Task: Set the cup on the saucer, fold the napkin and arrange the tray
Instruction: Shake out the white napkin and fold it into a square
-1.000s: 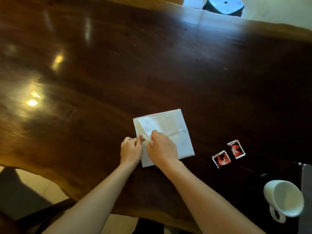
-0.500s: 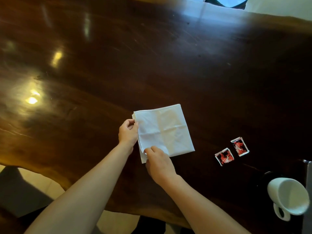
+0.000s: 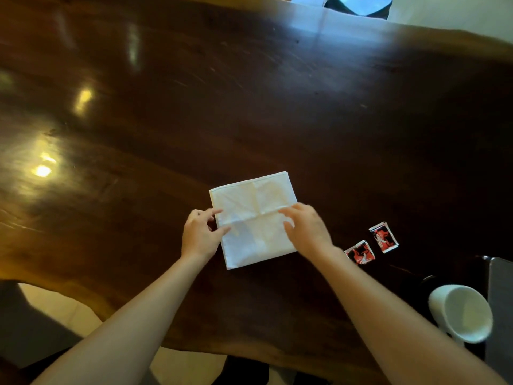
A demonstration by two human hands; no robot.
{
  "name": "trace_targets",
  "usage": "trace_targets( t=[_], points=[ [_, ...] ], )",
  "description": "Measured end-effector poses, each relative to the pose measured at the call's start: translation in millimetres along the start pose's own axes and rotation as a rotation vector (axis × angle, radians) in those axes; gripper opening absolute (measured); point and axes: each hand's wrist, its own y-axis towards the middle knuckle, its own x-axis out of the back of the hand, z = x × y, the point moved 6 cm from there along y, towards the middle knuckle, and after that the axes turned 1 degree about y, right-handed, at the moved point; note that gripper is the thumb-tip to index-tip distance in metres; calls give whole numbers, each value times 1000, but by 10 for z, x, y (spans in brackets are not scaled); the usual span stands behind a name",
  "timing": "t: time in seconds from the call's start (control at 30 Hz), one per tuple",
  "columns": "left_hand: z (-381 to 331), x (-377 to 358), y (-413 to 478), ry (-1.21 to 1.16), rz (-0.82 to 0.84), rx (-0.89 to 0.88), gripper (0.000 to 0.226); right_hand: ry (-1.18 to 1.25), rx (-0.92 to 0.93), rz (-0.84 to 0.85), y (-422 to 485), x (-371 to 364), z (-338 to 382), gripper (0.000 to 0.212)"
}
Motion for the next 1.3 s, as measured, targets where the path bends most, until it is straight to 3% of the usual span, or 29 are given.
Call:
trace_targets(
  t=[0.1,0.27,0.5,0.77,0.93,1.03,1.17,1.3],
  points=[
    [76,-84,-87,76,65,-1,54,-57,-54,-13,196,61,-245,40],
    [96,-105,-123,140,36,-38,48,-141,-48,23,340,-25,-409,38],
    [109,-81,-47,121,32,-70,43,-82,-82,9,492,8,-375,34],
    [110,-58,80,161,81,-96,32,-36,-160,85,484,67,-420,31],
    [19,-67,104,241,132,-98,3,-100,-127,66,342,-1,-418,23],
    [-38,-38,126,251,159,-139,8,-89,-96,41,232,-3,-414,20],
    [-169,140,162,86,193,-276,9,181,-82,-60,66,185,-429,12],
    [-270,228,155,-286,316,-51,16,432,-203,-83,-44,357,-433,14]
  ],
)
